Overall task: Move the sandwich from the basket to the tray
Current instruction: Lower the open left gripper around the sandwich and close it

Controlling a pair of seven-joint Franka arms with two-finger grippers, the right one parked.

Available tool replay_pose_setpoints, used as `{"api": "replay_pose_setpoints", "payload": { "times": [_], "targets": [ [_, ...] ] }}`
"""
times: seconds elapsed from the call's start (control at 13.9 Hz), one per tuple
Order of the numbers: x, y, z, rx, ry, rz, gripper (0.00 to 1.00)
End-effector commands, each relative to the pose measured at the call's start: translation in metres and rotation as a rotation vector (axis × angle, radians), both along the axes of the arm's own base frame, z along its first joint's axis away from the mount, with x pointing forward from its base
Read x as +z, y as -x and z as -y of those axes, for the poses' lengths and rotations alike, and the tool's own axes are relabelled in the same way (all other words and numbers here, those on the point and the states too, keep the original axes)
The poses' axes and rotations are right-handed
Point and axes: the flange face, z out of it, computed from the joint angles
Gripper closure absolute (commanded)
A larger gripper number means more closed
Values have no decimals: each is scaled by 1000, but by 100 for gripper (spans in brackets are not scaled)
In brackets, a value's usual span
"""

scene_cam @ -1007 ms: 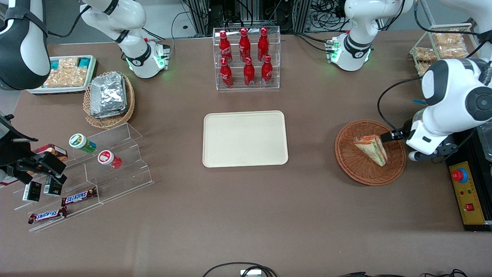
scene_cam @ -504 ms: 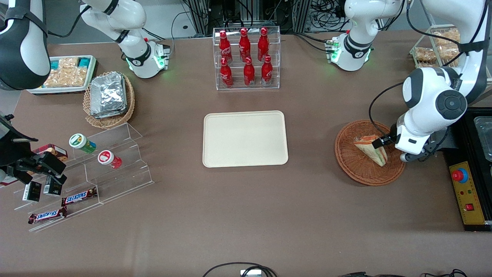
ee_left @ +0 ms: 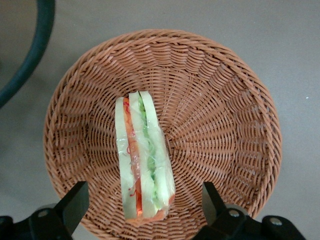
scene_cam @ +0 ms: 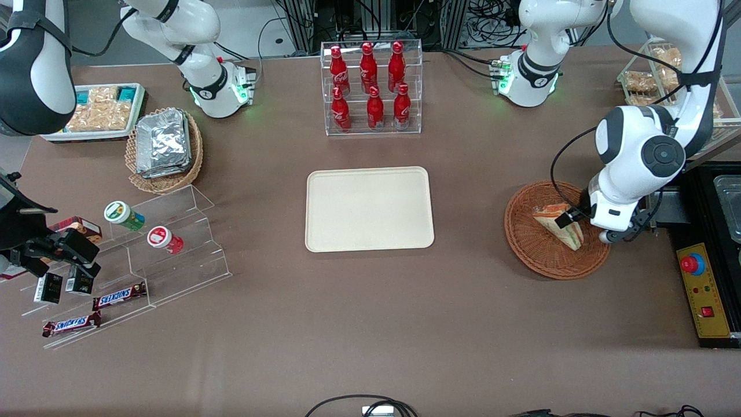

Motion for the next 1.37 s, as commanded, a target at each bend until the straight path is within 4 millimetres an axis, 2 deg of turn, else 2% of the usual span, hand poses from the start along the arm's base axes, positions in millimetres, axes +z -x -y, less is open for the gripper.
{"api": "replay_pose_setpoints", "payload": {
  "times": [0.0, 0.58, 0.79, 0.86, 0.94, 1.15, 1.22, 1.29],
  "targets": [
    [-17, 6, 0, 28, -6, 23, 0],
    [-59, 14, -2, 40, 13, 47, 0],
    [-66, 14, -8, 52, 13, 43, 0],
    [-69, 15, -10, 53, 13, 39, 4],
    [-70, 15, -10, 48, 8, 36, 23],
    [-73, 15, -10, 44, 7, 31, 91],
    [-74, 15, -10, 43, 7, 30, 100],
    [-73, 14, -10, 43, 7, 31, 100]
  ]
}}
